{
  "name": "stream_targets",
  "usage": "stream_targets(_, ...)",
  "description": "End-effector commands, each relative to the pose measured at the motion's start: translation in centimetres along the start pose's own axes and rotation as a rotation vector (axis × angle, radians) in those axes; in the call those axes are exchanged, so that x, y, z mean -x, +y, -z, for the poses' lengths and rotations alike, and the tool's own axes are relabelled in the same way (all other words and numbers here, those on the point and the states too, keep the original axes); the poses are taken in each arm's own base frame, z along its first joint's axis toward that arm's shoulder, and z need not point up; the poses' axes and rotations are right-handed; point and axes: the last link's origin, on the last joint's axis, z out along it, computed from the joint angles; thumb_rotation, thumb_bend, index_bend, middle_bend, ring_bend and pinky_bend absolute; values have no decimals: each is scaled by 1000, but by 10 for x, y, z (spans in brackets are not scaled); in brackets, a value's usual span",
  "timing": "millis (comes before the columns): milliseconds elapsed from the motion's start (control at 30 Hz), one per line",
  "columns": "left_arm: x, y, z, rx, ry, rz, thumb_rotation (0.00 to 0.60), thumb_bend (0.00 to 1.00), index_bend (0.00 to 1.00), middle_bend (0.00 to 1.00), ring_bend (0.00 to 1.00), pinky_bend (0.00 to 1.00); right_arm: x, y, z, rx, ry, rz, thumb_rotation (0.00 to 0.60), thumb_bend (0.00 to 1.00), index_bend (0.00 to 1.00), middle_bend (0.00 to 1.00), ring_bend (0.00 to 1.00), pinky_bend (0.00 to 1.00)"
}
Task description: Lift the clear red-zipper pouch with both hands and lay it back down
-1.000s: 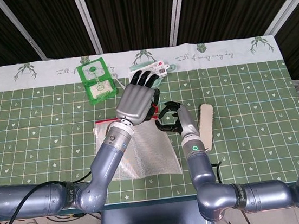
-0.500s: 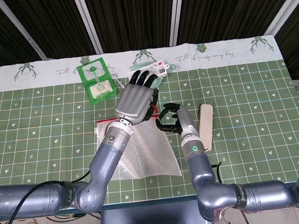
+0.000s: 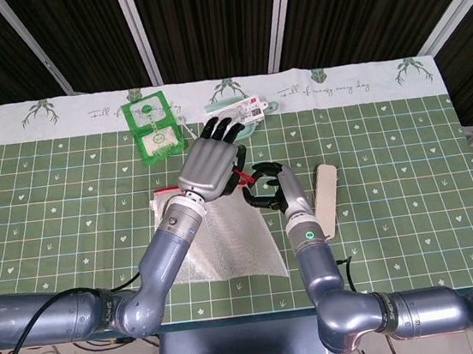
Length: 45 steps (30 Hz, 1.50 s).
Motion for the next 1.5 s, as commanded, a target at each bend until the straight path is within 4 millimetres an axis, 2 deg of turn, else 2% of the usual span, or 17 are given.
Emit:
stream_targets(33,3,-3,1,-6,-4,0,600,442,646,126,0,0,0,-4,3,-3,-14,-22,600,524,642,246,14,212)
stream_targets(1067,11,-42,2,-83,-11,-7,600,442,651,128,0,0,-22,-27,6,-44,22,-102,600,527,659,260,29,231)
stream_targets(1500,9,-59,5,-120,-6,-18,600,442,651,128,0,0,-43,-27,11,-60,73,-122,600,528,659,260,29,231)
